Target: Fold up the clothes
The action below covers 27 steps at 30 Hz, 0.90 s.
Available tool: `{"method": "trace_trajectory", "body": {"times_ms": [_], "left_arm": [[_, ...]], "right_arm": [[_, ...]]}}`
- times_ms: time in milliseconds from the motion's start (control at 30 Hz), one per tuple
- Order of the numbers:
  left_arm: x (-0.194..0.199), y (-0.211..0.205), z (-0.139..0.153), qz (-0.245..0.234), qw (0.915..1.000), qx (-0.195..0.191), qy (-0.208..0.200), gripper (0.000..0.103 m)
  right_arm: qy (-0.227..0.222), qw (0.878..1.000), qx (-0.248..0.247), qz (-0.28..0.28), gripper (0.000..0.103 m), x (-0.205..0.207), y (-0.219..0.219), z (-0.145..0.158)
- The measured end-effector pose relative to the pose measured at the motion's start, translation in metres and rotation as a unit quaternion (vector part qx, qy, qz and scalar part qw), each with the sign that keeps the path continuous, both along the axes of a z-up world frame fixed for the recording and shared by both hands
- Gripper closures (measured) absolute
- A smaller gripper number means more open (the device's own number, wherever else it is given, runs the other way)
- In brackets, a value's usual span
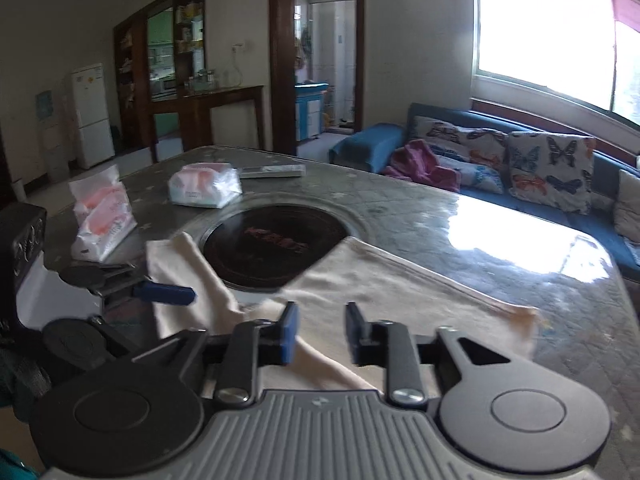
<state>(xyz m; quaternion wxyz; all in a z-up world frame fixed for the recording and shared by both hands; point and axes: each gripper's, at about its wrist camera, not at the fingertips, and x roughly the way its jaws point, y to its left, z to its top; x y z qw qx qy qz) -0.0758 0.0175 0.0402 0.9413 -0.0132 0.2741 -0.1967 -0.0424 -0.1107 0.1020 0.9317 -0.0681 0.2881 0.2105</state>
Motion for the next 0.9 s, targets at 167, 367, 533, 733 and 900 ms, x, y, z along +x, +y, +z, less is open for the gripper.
{"method": "trace_trajectory", "body": {"times_ms": [167,367,533,733,900], "left_arm": [[0.000,-0.012,0.001,-0.013,0.9998,0.006,-0.010,0.020],[0.008,-0.025,-0.007,-0.033,0.9995,-0.002,0.004,0.035],[0.016,-0.032,-0.013,-0.040,0.9989,-0.006,0.022,0.036],[0.024,-0.041,-0.020,-0.049,0.9978,-0.010,0.043,0.035],[0.025,-0.041,-0.022,-0.047,0.9979,-0.002,0.046,0.035]], "right_arm": [[0.015,0.999,-0.028,-0.042,0.041,-0.020,-0.040,-0.012],[0.044,0.992,-0.048,-0.106,0.019,-0.038,-0.079,-0.045],[0.044,0.985,-0.036,-0.161,0.003,-0.034,-0.102,-0.060],[0.024,0.980,-0.044,-0.194,0.000,-0.012,-0.108,-0.071],[0.013,0.975,-0.089,-0.205,0.000,0.000,-0.097,-0.090]]}}
